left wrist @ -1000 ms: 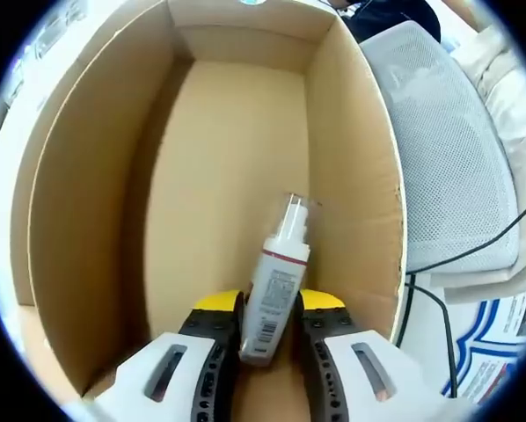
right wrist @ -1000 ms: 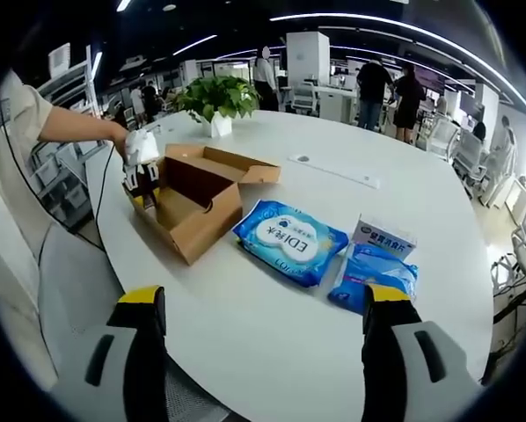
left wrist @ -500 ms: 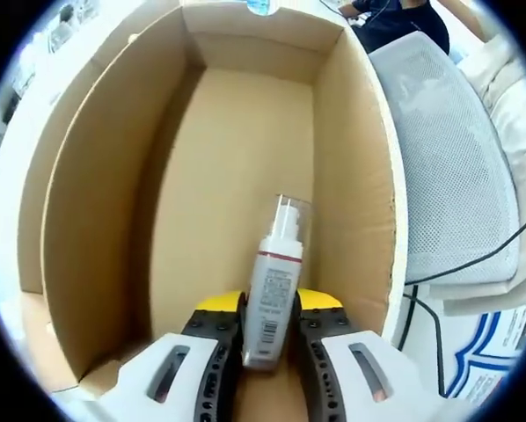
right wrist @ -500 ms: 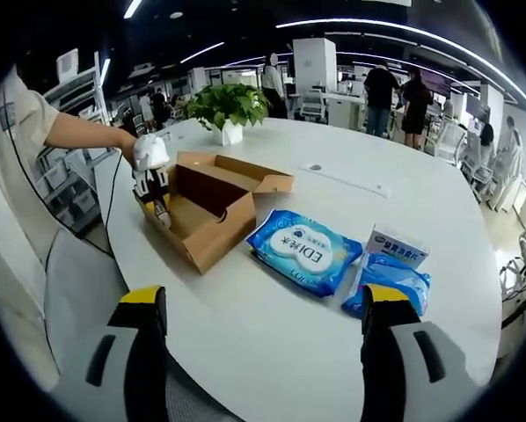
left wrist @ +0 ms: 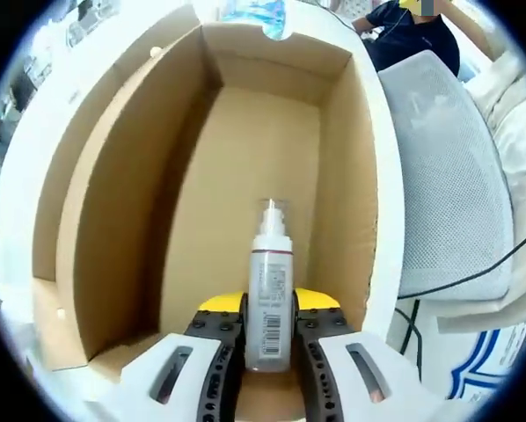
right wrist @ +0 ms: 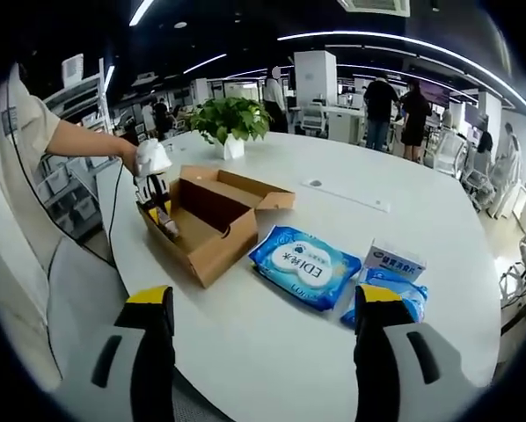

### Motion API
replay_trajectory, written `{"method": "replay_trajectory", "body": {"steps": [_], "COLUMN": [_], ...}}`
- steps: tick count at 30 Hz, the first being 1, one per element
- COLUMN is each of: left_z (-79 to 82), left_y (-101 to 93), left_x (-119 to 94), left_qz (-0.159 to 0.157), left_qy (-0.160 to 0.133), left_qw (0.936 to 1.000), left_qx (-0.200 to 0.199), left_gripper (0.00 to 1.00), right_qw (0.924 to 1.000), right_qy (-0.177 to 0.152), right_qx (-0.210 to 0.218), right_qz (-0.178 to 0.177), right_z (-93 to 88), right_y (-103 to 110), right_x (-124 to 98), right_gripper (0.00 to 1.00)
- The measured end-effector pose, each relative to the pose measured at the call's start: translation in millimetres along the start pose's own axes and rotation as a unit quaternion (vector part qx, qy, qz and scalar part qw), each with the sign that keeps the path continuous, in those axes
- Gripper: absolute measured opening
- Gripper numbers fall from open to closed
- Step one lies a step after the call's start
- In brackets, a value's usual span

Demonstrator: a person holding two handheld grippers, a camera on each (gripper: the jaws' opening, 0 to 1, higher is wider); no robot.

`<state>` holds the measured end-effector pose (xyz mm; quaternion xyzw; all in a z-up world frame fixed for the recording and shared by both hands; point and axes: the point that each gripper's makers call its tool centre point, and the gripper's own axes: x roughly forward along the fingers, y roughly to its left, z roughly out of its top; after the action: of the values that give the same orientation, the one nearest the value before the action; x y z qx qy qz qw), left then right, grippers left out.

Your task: Operate the shoe box by opening the lid, removing the specified soft item, and placing it in the target area until the item is outside and the box remains undamaged.

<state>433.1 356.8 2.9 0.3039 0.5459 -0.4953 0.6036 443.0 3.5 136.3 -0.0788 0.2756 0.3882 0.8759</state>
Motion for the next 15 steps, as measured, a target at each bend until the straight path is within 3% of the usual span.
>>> {"method": "replay_trajectory", "body": {"steps": [15], "left_z": [21.1], "left_y": [-8.6], "left_x": [-25], "left_qz": [0.021], "left_qy": [-0.047], "left_qw": [0.9986], "left_qx": [0.009], "left_gripper": [0.16], "right_qw": [0.9994], "right_qy": [-0.014], "right_qx": [-0.018], "right_qz": [0.024], "right_z": [10.3], "right_y": [17], "right_x": [7], "right_gripper": [0.78]}}
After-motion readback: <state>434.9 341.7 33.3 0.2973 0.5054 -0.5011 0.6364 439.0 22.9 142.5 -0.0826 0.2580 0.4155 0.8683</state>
